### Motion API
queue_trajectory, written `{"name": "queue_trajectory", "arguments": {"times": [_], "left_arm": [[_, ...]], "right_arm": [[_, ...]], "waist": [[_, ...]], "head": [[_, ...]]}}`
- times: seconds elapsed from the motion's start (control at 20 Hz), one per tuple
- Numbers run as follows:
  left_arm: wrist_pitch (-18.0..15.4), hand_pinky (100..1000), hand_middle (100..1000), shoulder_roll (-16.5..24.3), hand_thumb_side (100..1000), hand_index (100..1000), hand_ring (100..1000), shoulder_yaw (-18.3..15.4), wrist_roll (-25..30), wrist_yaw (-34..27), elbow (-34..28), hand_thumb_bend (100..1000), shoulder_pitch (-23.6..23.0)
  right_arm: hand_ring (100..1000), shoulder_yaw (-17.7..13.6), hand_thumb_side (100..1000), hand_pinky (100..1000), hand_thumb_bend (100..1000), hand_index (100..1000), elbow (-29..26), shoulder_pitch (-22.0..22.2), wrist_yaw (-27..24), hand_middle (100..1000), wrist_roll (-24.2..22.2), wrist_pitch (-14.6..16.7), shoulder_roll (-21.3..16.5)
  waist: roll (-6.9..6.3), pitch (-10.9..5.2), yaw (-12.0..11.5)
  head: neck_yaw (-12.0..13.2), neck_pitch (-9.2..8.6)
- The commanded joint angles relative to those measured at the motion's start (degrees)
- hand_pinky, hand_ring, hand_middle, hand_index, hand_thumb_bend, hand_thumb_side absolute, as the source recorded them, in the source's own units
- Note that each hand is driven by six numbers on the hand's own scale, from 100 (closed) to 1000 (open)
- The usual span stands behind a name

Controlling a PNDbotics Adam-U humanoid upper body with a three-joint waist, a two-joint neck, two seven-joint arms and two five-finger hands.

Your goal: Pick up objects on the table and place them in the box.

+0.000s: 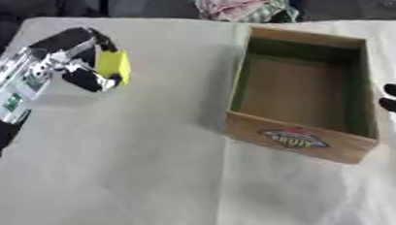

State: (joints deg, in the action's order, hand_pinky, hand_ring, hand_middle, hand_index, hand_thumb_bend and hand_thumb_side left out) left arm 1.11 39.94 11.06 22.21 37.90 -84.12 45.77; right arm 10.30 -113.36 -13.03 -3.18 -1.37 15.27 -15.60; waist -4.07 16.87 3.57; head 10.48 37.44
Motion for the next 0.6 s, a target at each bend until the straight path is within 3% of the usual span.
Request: {"name": "queue_trajectory", "arguments": {"times": [0.05,0.25,0.6], "left_arm": [[-0.57,564,444,-2.01,304,628,482,2.31,1.12,0.74,-2.89,185,5.01],[-1.8,567,449,-10.63,313,632,487,5.57,0.75,5.22,0.99,201,12.11],[-4.64,577,460,-21.05,334,639,496,8.07,-1.93,14.31,11.32,248,16.41]], "right_arm": [[860,0.3,470,836,100,780,-1.23,-0.12,-0.07,595,-0.45,0.13,-0.14],[860,1.06,470,836,100,780,-1.23,-0.22,-0.73,595,-1.22,0.31,0.28],[861,2.66,470,837,100,780,-1.23,-0.98,-2.06,594,-3.27,0.09,0.87]], "waist": [[0.44,-1.52,0.22],[1.07,-1.84,1.34],[1.18,-1.57,4.05]], "head": [[0.33,-0.01],[1.29,0.12],[2.51,-0.32]]}}
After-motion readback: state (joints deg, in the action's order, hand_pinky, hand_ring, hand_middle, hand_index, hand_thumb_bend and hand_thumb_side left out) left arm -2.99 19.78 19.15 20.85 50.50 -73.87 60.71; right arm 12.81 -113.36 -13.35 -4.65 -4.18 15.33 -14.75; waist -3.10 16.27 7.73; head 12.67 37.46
